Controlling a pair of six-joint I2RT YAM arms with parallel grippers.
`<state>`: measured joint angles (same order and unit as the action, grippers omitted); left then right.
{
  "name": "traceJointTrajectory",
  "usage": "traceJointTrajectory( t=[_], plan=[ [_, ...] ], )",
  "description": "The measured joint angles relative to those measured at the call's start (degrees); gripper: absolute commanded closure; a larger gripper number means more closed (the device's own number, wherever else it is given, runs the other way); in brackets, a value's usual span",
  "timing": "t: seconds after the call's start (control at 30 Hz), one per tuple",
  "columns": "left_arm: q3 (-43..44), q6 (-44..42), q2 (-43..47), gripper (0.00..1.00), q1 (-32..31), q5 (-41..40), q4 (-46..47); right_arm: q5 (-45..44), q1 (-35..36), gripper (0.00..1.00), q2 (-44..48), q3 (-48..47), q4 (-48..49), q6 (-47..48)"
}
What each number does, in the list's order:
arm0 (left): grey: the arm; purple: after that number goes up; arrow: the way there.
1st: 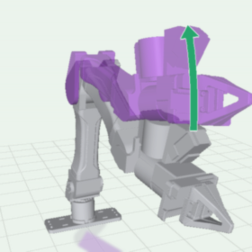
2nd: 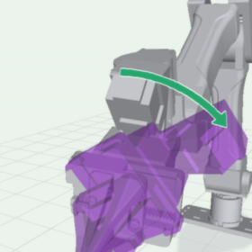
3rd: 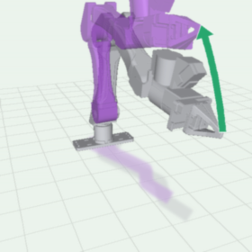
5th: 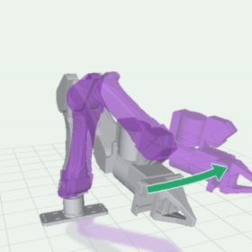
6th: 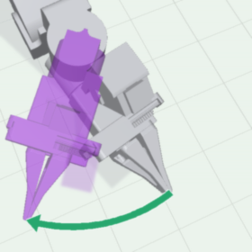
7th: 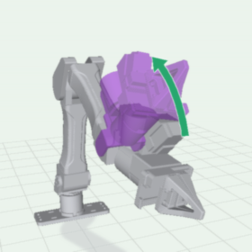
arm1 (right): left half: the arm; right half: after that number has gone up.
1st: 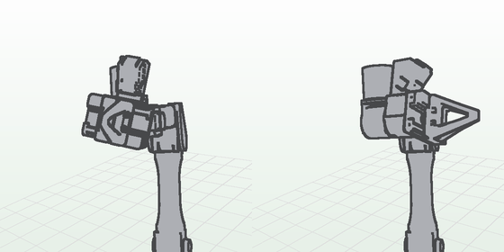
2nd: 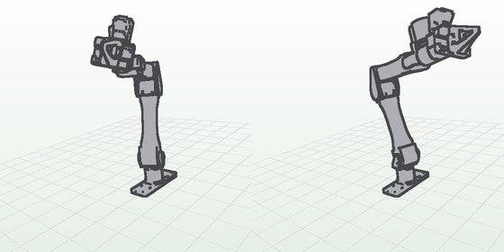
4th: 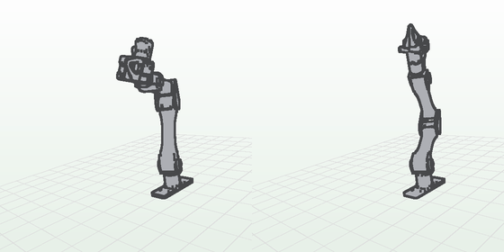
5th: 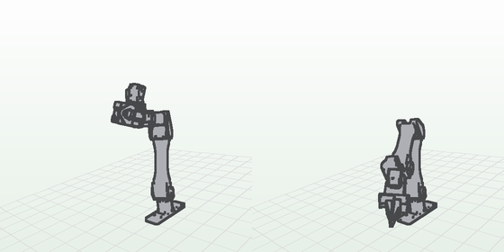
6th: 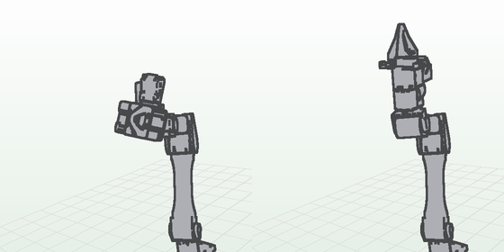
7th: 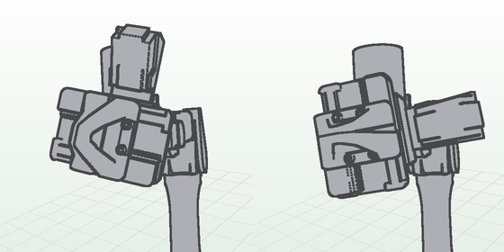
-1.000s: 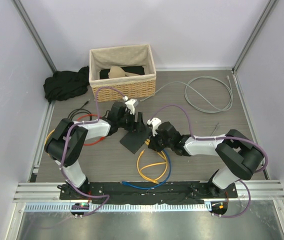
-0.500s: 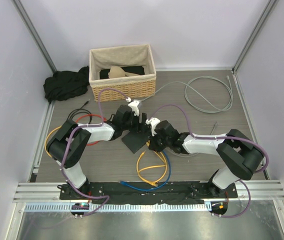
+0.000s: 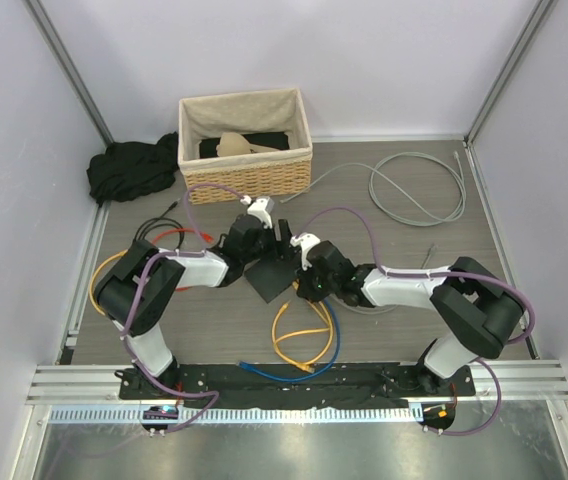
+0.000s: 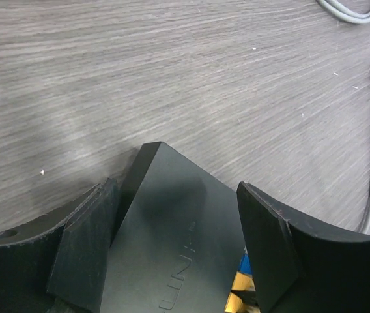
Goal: Insert the plug into the switch port
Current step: Insert the connector into the switch port.
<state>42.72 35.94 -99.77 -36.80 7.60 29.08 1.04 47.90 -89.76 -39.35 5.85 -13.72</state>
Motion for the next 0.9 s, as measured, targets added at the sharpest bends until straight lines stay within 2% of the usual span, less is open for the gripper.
traceJointTrajectory(
  t=[0.1,0.4,0.6,0.9],
  plan=[
    [1.88,-1.2,-0.81,0.25,0.02,-0.96,-2.62,0.07,0.0,0.97,-0.42,-0.57,-0.39,0.0],
    [18.18,-11.06,-6.12,0.24,-1.11,-2.54,-28.11,-0.24,0.0,0.79,-0.5,-0.85,-1.01,-0.02],
    [19.91,-10.84,-6.12,0.23,-0.92,-2.8,-33.27,0.11,0.2,0.62,-0.37,-2.38,-4.72,0.42],
    [23.45,-12.61,-6.1,0.22,0.92,-1.79,-41.94,-1.66,-0.04,0.57,-0.26,-7.45,-14.29,1.62]
  ],
)
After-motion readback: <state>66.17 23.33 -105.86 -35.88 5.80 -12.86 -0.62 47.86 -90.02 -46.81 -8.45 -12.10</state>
